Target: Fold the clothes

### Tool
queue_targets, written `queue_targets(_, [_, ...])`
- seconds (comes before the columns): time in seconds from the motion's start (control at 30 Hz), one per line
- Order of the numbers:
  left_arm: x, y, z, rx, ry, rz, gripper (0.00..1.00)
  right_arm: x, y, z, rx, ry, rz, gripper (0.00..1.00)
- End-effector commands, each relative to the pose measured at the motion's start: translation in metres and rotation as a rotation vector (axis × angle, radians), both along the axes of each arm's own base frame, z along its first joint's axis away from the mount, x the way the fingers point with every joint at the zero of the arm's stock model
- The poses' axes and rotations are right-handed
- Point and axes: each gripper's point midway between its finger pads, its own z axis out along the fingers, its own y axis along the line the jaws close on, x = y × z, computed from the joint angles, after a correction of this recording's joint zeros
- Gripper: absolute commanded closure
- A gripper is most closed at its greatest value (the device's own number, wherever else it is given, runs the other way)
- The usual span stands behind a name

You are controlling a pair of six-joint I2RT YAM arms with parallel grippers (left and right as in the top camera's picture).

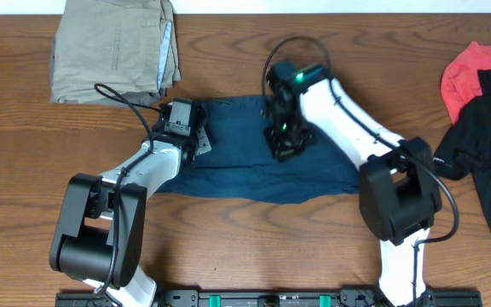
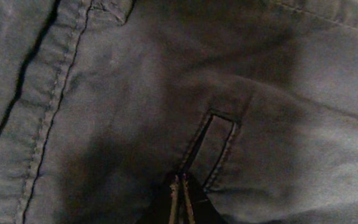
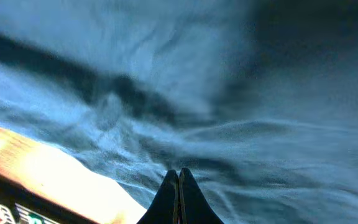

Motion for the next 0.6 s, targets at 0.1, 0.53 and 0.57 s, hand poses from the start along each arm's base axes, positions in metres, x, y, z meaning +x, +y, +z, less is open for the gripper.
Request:
queue_targets(0.1, [-0.008,0.009,-0.004,0.038,0.023,0.012,0.94,-0.033,0.001,-0.029,-0.021,0.093,0.030,0.99])
queue_targets(0.53, [-0.008,0.009,-0.004,0.038,0.024,0.011,0.94,-0.063,-0.076,-0.079,-0.244,0.188,-0.151,0.99])
queue_targets(0.57, [-0.008,0.009,-0.004,0.038,0.024,0.012,0.94,-0.063,-0.087,-0.078,-0.288,0.188,-0.166,0.99])
